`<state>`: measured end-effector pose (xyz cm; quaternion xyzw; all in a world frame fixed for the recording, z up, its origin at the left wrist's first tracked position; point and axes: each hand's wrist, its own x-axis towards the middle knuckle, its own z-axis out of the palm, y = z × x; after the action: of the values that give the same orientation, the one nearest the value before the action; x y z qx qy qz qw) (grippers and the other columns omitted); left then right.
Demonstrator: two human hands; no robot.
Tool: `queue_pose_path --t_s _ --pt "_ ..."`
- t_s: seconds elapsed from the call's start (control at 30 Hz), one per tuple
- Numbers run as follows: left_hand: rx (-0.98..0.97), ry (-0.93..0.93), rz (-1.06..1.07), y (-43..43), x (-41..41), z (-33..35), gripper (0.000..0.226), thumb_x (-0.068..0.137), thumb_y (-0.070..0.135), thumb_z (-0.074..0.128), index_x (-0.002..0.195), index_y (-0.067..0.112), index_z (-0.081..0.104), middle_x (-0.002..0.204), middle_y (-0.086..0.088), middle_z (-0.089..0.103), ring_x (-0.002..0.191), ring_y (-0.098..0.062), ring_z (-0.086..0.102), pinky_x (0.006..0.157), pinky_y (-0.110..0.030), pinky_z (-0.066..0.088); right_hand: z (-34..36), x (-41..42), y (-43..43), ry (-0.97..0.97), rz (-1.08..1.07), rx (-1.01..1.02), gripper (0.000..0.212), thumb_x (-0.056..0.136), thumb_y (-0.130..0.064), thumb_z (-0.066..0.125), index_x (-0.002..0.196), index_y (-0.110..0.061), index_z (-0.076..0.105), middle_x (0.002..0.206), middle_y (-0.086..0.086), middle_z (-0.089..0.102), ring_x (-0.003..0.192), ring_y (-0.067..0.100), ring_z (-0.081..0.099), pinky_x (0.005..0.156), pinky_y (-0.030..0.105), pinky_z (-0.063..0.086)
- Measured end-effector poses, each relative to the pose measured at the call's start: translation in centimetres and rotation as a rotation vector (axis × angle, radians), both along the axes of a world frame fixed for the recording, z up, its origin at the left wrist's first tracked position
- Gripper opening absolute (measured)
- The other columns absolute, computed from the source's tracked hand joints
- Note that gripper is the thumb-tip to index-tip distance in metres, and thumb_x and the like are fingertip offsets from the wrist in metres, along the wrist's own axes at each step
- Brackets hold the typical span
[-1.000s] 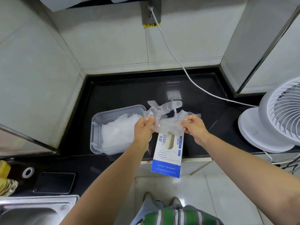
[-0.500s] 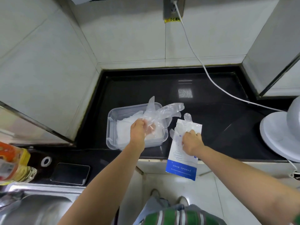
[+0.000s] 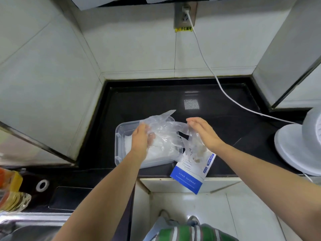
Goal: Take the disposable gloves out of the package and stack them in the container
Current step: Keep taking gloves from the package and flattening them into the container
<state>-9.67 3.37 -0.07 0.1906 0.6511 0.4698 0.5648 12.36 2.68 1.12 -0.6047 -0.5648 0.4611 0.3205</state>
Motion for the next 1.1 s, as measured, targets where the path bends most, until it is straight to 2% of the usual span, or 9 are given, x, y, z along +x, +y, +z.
queue_pose_path --t_s 0.1,0.23,0.37,0.5,0.67,0.83,0.97,1.03,1.1 --pt "0.051 0.034 -0.051 0.3 -0.6 0.1 0.033 0.102 0.044 0.039 0.108 0.02 0.061 0.078 0.002 0.064 0.07 -0.01 0.057 0.067 -0.022 0.048 1.7 -2.2 0.7 0.07 0.158 -0.163 0.036 0.097 -0.054 0.045 0.123 -0.033 0.057 0.125 -0.018 0.05 0.111 -0.001 0.047 0.096 0.025 0.029" --pt "0.043 0.132 -0.081 0.4 -2.0 0.0 0.04 0.102 0.046 0.036 0.113 0.016 0.061 0.082 -0.001 0.066 0.073 -0.014 0.06 0.064 -0.026 0.049 1.4 -4.5 2.1 0.14 0.295 -0.162 0.017 0.091 -0.028 0.068 0.091 -0.012 0.072 0.09 0.0 0.068 0.088 0.013 0.063 0.093 0.032 0.046" --pt "0.035 0.364 -0.035 0.5 -3.4 -0.5 0.039 0.103 0.037 0.038 0.093 0.009 0.062 0.074 -0.003 0.056 0.061 -0.01 0.05 0.049 -0.016 0.043 0.5 -5.8 3.4 0.254 0.165 -0.299 0.017 0.096 -0.013 0.057 0.087 -0.003 0.066 0.089 0.014 0.071 0.089 0.028 0.069 0.085 0.036 0.054" --pt "0.104 0.434 0.008 0.9 -4.4 -2.0 0.036 0.102 0.031 0.042 0.072 0.014 0.051 0.06 -0.001 0.048 0.051 -0.012 0.045 0.047 -0.024 0.039 0.2 -6.6 3.6 0.088 0.159 -0.39 0.017 0.099 -0.02 0.056 0.094 -0.008 0.068 0.087 0.008 0.065 0.076 0.017 0.068 0.066 0.023 0.054" --pt "0.001 0.929 -0.141 0.7 -4.6 -2.3 0.031 0.105 0.031 0.031 0.108 0.006 0.05 0.079 -0.008 0.056 0.059 -0.011 0.052 0.047 -0.016 0.038 0.2 -6.7 5.3 -0.022 -0.173 0.014 0.011 0.097 -0.02 0.052 0.093 -0.018 0.062 0.093 -0.005 0.061 0.081 0.01 0.059 0.076 0.019 0.048" --pt "-0.028 0.94 -0.183 1.3 -4.2 -2.4 0.033 0.104 0.023 0.031 0.123 0.001 0.048 0.11 -0.02 0.06 0.101 -0.037 0.059 0.081 -0.038 0.046 1.9 -9.5 5.1 -0.091 -0.009 0.456 0.018 0.09 -0.004 0.056 0.092 -0.014 0.07 0.092 -0.002 0.063 0.075 0.004 0.057 0.07 0.014 0.044" --pt "-0.002 0.741 -0.128 0.7 -4.4 -2.6 0.028 0.103 0.017 0.036 0.124 0.004 0.047 0.115 -0.017 0.058 0.105 -0.031 0.057 0.072 -0.016 0.037 -1.3 -12.5 3.9 -0.294 0.365 0.065 0.027 0.092 -0.002 0.056 0.115 -0.013 0.066 0.098 0.002 0.066 0.081 0.011 0.061 0.078 0.026 0.049" --pt "-0.033 1.077 -0.296 0.0 -4.8 -3.4 0.025 0.099 0.015 0.044 0.124 0.009 0.049 0.118 -0.011 0.055 0.11 -0.025 0.053 0.09 -0.022 0.04 -3.4 -12.8 3.5 -0.517 0.455 -0.078 0.04 0.094 -0.009 0.059 0.132 -0.018 0.055 0.118 0.006 0.062 0.102 0.019 0.06 0.091 0.029 0.048" --pt "0.058 0.863 -0.164 -0.3 -4.6 -3.0 0.028 0.094 0.01 0.051 0.122 0.008 0.049 0.121 -0.011 0.052 0.109 -0.024 0.052 0.085 -0.024 0.04 -4.4 -12.8 3.3 -0.594 0.493 -0.133 0.049 0.094 -0.012 0.062 0.139 -0.021 0.047 0.128 0.007 0.055 0.11 0.023 0.057 0.096 0.028 0.045"
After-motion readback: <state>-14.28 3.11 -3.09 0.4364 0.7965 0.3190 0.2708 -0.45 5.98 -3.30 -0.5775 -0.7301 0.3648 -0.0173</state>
